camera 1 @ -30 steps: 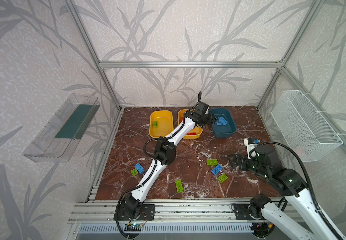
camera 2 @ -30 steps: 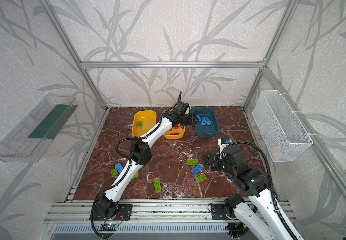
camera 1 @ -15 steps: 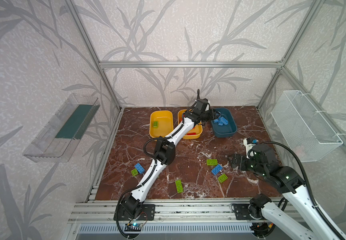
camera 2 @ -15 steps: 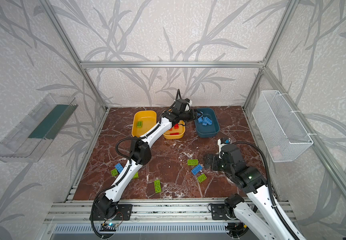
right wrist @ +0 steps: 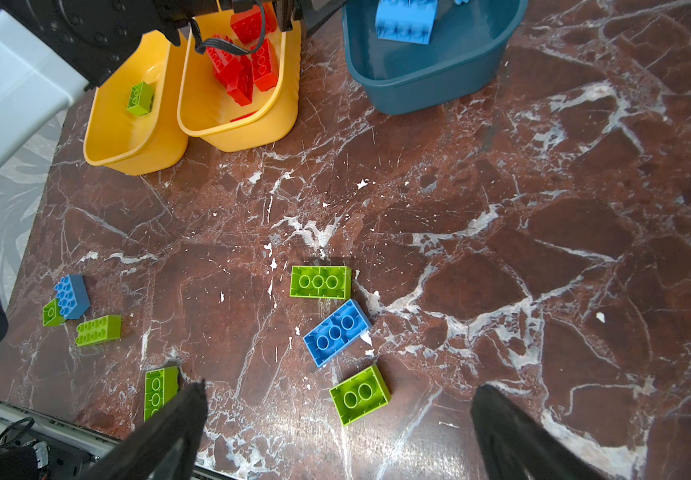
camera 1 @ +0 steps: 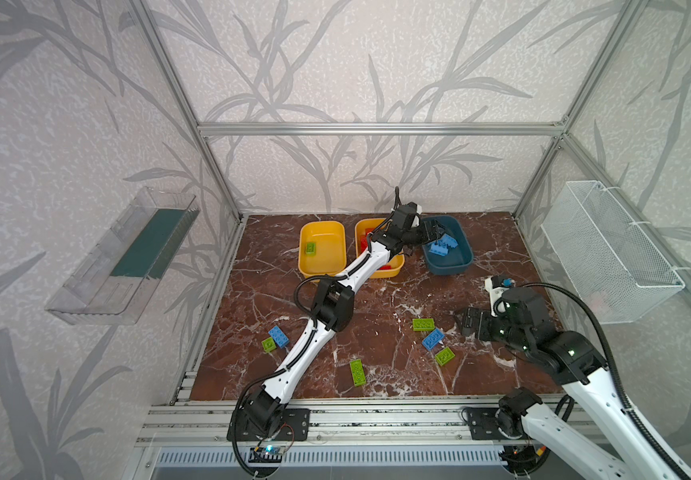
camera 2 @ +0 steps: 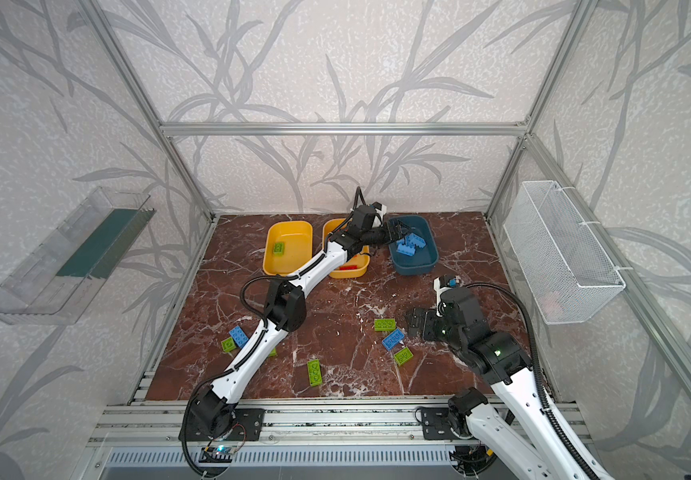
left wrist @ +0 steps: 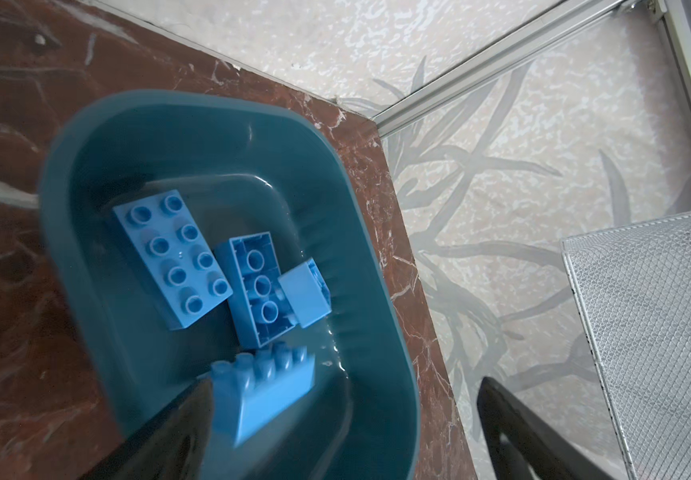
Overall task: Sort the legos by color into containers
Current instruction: 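Carry the blue brick over the teal bin and open the left gripper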
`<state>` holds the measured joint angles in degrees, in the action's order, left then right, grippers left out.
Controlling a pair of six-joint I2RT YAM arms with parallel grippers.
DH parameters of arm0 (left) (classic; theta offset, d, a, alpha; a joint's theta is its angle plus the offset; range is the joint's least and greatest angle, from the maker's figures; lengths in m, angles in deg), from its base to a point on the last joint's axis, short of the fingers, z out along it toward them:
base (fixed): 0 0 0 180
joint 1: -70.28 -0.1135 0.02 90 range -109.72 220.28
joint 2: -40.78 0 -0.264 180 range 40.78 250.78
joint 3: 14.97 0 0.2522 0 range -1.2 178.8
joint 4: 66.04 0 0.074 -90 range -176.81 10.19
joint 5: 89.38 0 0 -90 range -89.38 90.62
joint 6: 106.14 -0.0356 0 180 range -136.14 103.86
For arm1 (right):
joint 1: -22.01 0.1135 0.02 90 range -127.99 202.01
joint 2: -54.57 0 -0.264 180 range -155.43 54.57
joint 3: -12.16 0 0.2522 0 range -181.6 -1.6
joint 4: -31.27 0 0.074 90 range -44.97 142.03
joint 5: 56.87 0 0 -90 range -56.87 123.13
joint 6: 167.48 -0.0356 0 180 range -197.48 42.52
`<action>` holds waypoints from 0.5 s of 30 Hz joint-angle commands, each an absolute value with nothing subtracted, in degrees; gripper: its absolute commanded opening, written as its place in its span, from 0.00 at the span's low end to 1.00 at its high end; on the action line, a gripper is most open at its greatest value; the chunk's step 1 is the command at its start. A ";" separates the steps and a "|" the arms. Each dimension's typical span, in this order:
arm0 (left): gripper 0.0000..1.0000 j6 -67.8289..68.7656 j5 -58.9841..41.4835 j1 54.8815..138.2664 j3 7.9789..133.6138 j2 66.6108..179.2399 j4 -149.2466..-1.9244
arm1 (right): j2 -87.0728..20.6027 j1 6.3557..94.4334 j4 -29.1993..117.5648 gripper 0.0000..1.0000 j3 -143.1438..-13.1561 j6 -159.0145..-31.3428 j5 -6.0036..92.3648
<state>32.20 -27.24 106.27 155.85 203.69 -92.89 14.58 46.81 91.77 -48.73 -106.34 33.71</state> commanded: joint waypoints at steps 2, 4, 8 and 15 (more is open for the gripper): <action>0.99 28.04 -28.75 107.21 156.23 197.99 -93.41 | 16.61 46.69 93.18 0.99 -50.19 -106.81 31.28; 0.99 25.82 -28.22 107.55 153.04 194.29 -93.43 | 17.54 46.70 93.36 0.99 -50.05 -106.67 30.94; 0.99 22.44 -26.78 107.84 148.14 187.07 -96.90 | 18.15 46.67 94.05 0.99 -50.04 -106.14 31.23; 0.92 16.28 -10.23 107.69 130.52 168.97 -115.06 | 18.59 46.79 92.48 0.99 -48.26 -106.22 34.27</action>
